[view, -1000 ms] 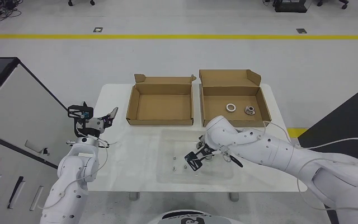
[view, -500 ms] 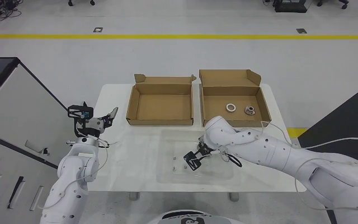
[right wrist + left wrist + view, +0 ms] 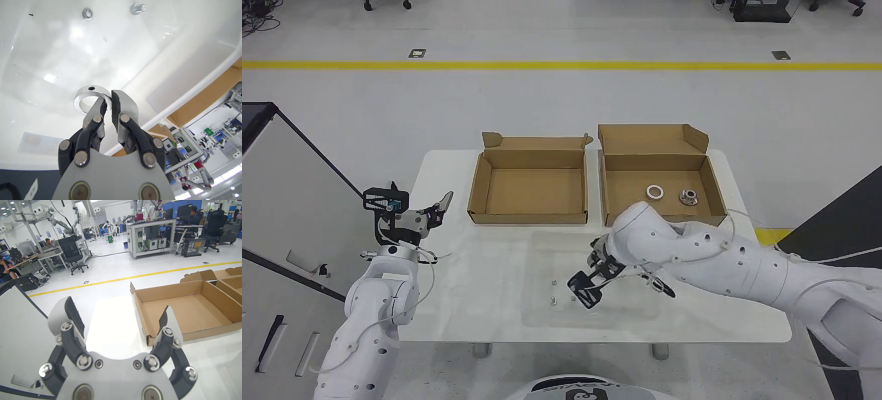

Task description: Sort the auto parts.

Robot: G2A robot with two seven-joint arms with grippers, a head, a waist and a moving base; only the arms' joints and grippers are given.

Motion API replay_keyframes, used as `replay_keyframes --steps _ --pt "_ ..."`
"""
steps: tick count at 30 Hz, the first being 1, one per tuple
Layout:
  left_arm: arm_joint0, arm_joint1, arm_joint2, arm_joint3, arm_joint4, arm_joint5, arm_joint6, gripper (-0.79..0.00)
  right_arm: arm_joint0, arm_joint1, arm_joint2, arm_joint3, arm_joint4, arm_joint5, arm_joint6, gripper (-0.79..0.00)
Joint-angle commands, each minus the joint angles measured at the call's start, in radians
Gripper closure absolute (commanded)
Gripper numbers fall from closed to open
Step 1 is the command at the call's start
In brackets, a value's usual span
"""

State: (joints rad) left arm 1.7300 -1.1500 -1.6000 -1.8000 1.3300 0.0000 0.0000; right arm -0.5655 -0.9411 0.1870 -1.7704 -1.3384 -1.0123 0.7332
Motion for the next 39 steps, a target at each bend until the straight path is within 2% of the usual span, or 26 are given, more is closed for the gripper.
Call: replay_keyframes --steps 1,6,17,20,23,32,35,39 --pt "0.000 0.000 0.000 0.000 0.000 0.000 0.000 -0.785 0.002 0.028 0.017 -0.036 -0.004 0.000 -0.027 0.000" --pt "0.000 0.000 0.000 0.000 0.000 0.000 0.000 -0.785 -0.003 0.090 0.053 -0.119 -0.017 0.000 -0.100 0.000" --pt "0.000 0.000 0.000 0.000 0.000 0.000 0.000 -0.785 -0.006 0.090 0.054 -0.117 -0.013 0.005 -0.107 0.000" --pt "0.000 0.000 0.000 0.000 0.000 0.000 0.000 -0.785 -0.016 0.097 0.106 -0.062 0.044 0.056 -0.205 0.000" --pt "0.000 0.000 0.000 0.000 0.000 0.000 0.000 -0.785 -0.034 0.124 0.184 0.004 0.125 0.080 -0.329 0.000" --pt "0.000 0.000 0.000 0.000 0.000 0.000 0.000 -0.785 -0.191 0.222 0.396 0.243 0.301 0.020 -0.768 0.000" --pt "0.000 0.000 0.000 0.000 0.000 0.000 0.000 -0.785 -0.243 0.230 0.420 0.318 0.366 0.000 -0.907 0.000" --pt "0.000 0.000 0.000 0.000 0.000 0.000 0.000 -0.785 -0.275 0.222 0.391 0.359 0.442 0.000 -1.070 0.000"
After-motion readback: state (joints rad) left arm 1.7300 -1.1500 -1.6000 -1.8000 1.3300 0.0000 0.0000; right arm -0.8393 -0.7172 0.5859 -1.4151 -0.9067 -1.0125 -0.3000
